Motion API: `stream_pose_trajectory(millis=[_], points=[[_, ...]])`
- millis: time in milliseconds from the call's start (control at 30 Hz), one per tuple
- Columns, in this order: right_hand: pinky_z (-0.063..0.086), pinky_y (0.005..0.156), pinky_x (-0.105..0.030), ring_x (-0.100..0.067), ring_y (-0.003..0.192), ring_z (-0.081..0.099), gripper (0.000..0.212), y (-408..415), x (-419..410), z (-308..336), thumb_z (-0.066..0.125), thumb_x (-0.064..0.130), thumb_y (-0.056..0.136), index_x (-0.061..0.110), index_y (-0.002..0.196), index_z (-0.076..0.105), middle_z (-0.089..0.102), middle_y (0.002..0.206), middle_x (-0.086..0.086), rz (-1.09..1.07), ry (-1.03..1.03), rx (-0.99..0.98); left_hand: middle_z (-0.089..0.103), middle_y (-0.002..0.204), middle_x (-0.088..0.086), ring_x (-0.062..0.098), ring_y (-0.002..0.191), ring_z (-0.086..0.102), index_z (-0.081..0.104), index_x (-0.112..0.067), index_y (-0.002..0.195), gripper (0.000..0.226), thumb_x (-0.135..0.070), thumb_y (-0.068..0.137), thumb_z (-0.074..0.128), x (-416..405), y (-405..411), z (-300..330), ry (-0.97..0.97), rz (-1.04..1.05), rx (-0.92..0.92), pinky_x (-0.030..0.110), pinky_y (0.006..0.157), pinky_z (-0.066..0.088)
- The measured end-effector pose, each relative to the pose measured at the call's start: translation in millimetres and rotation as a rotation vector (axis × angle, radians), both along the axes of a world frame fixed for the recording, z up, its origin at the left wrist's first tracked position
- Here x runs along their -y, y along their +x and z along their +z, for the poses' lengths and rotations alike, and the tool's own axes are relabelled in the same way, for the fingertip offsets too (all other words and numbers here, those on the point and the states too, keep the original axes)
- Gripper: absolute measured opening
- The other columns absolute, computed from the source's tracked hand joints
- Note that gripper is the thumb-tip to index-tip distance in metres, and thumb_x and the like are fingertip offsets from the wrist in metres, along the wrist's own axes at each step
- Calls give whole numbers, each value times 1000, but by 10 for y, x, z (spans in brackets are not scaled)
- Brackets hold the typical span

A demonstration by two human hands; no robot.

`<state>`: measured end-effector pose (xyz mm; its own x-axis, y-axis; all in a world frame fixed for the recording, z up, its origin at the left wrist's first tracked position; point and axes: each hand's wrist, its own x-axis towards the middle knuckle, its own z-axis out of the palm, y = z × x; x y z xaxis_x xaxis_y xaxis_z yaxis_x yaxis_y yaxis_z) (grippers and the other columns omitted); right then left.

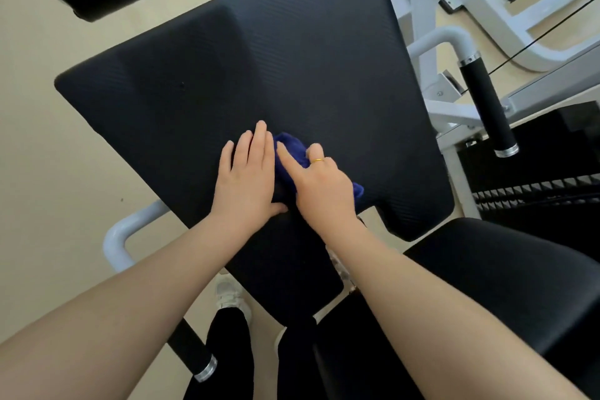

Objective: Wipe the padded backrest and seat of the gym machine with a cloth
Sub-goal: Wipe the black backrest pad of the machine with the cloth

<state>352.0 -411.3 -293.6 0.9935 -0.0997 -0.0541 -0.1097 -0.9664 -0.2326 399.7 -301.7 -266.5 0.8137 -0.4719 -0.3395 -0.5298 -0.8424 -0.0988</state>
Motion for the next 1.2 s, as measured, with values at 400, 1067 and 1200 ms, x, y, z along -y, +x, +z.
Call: stream_pose_trajectory(millis=[400,1067,1200], points=[[36,60,-35,-33,89,52,72,46,407,-9,56,11,83,34,145,27,41,123,-15,-313,26,-97,-5,156,15,31,143,6,-6,-3,145,120,-61,68,66,-15,-15,-58,-7,-25,46,47,115,9],[45,50,-33,-30,72,55,79,-498,-183,-167,73,7,64,30,135,48,54,99,-13,-198,103,-62,-4,156,18,32,142,9,-6,-1,144,117,-60,72,64,-70,2,-83,-15,-94,78,48,113,14],[47,56,-37,-35,78,54,77,-382,240,-151,67,5,69,39,134,46,51,107,-14,-291,-2,-56,-3,156,17,31,142,11,-5,-1,144,119,-66,70,61,-87,13,-109,-6,-113,96,47,113,15]])
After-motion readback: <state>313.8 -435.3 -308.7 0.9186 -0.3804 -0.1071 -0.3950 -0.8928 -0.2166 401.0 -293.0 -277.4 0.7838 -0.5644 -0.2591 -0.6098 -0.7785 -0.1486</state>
